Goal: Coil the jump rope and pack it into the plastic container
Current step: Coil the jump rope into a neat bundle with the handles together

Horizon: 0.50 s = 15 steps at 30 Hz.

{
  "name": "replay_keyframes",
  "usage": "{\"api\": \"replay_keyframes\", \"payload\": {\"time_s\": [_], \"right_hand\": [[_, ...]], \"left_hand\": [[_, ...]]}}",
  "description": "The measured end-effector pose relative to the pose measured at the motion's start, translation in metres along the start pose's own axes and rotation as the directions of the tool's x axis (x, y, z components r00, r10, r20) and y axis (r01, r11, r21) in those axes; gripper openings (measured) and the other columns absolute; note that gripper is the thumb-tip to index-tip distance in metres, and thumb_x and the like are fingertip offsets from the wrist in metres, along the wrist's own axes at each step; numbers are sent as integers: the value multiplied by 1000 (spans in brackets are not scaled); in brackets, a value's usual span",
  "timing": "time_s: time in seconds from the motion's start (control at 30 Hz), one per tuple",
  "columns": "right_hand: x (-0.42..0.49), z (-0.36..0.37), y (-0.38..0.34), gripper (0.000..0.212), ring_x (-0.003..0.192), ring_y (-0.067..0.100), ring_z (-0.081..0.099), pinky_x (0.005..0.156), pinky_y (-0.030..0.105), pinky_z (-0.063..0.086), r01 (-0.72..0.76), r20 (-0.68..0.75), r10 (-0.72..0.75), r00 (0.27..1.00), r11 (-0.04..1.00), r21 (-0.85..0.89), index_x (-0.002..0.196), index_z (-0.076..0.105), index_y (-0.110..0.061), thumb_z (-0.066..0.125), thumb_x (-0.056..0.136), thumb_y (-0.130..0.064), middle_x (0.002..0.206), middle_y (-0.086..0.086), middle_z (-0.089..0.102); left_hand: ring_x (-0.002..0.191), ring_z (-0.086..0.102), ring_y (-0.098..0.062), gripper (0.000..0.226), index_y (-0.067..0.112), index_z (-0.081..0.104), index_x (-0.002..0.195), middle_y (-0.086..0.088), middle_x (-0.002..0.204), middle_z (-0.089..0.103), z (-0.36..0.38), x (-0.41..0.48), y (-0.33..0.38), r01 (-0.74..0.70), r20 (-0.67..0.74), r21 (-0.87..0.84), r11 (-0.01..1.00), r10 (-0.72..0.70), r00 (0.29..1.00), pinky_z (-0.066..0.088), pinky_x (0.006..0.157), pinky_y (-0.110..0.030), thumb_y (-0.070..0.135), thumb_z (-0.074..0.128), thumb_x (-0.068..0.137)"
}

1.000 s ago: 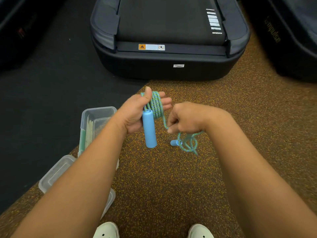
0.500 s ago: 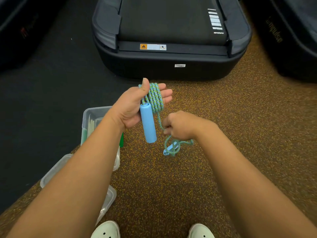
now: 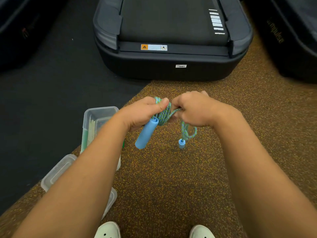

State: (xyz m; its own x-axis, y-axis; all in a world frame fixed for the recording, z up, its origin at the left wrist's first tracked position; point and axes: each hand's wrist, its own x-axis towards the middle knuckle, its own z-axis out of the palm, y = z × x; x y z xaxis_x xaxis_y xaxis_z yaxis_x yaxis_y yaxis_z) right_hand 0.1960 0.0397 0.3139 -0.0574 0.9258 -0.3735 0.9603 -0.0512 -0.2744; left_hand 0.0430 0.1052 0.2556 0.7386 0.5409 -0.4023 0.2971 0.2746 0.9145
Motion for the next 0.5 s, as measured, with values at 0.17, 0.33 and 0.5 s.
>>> {"api": "replay_keyframes", "payload": {"time_s": [0.17, 0.33, 0.5], "right_hand": [[5, 6, 7, 16, 111, 19, 41, 95, 42, 24, 35, -146, -43, 988, 998, -59, 98, 64, -28, 52, 90, -21, 96, -5, 54], [8, 11, 11, 18, 109, 14, 41, 96, 40, 23, 103, -291, -105, 951, 994, -20, 99, 64, -30, 54, 89, -18, 95, -13, 43], [17, 27, 25, 17, 102, 19, 54, 94, 46, 42, 187, -354, -109, 929, 963, 194, 92, 68, -24, 60, 86, -11, 102, -5, 52]], "left_hand": [[99, 66, -31, 46, -10, 55, 117, -28, 110, 64, 2, -2, 2, 54, 113, -59, 997, -48, 992, 51, 93, -40, 28, 37, 99], [88, 70, -25, 49, -17, 49, 118, -27, 103, 65, 3, -5, 3, 94, 197, -160, 983, -62, 978, 56, 77, -30, 25, 33, 100], [99, 66, -34, 53, -12, 55, 114, -27, 107, 66, -1, -5, -3, 99, 267, -235, 967, -34, 963, 47, 98, -48, 34, 38, 95]]}}
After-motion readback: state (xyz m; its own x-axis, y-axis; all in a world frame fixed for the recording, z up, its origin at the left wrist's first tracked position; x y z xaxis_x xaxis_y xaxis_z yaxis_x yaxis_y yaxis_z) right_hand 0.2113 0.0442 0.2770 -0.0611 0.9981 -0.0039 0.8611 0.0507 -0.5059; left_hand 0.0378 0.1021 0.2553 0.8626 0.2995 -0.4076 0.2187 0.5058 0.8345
